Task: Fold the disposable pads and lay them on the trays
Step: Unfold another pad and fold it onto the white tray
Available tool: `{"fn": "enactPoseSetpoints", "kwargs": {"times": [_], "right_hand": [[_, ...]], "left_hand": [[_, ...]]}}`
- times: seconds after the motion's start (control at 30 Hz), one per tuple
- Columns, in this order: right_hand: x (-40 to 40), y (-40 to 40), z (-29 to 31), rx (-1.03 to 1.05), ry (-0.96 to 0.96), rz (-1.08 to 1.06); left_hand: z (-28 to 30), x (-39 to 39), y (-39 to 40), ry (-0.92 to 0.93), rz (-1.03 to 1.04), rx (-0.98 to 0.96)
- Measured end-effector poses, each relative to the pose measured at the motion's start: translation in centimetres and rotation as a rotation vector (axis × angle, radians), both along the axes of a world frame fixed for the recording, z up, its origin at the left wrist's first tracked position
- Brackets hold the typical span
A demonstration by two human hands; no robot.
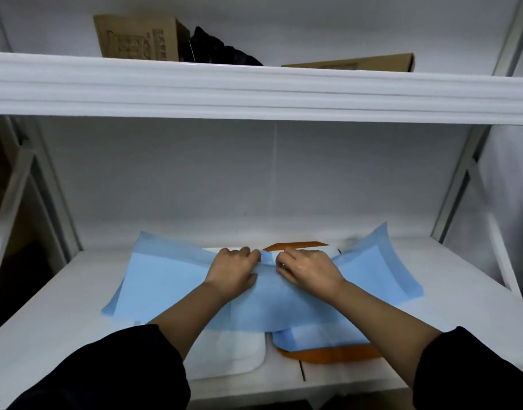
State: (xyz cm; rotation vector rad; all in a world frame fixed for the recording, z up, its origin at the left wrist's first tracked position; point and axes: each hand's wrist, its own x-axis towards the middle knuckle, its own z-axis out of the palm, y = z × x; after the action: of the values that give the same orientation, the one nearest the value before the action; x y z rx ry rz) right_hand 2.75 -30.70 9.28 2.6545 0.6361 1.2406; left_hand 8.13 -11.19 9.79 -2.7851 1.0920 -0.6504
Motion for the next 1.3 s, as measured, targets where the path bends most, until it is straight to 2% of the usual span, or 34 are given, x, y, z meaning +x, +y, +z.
{"fn": "enactPoseSetpoints", "kwargs": {"times": [0.13,0.2,0.3,0.37,0.47,0.53,0.67,0.77,0.87,1.0,1.1,1.2,1.3], "right_hand": [[-3.0,0.3,-0.9,-0.056,0.121,-0.053],[-4.3,0.4,-1.6,-0.089,0.179,-0.088],[-6.3,0.8,-2.2,-0.153,0.254,-0.172],[-7.6,1.0,-2.8,-0.182,0.281,-0.219],[-9.4,1.5,-3.7,-0.213,0.343,-0.237],[-10.5,1.8,-4.3,-0.228,0.385,-0.220],[-11.9,2.1,-5.7,-0.247,0.526,-0.220],[-12.7,2.5,-6.7,-0.226,0.616,-0.252],[-13.4,3.2,-7.6,-0.182,0.720,-0.300],[-13.7,3.7,-9.1,-0.215,0.671,-0.262],[-14.2,3.9,-9.7,-0.177,0.677,-0.234],[-14.5,4.1,-10.1,-0.146,0.891,-0.235],[-14.4,3.8,-10.1,-0.108,0.990,-0.183]], "left_hand": [[0.4,-3.1,1.3,-0.037,0.041,0.106],[0.2,-4.3,1.8,0.047,0.052,0.122],[-0.1,-6.8,3.0,0.046,0.073,0.183],[-1.0,-7.6,3.8,0.067,0.077,0.155],[-3.3,-8.8,4.9,-0.004,-0.005,0.152],[-4.1,-10.0,5.4,0.032,-0.047,0.146],[-5.4,-12.6,5.4,0.078,-0.005,0.186],[-7.5,-13.4,5.5,0.138,0.003,0.152],[-6.9,-15.6,4.9,0.230,0.052,0.186],[-8.0,-16.9,4.7,0.442,0.131,0.247],[-9.3,-17.1,4.8,0.476,0.125,0.249],[-10.2,-16.9,4.9,0.535,0.114,0.295],[-10.5,-16.5,5.2,0.639,0.080,0.280]]}}
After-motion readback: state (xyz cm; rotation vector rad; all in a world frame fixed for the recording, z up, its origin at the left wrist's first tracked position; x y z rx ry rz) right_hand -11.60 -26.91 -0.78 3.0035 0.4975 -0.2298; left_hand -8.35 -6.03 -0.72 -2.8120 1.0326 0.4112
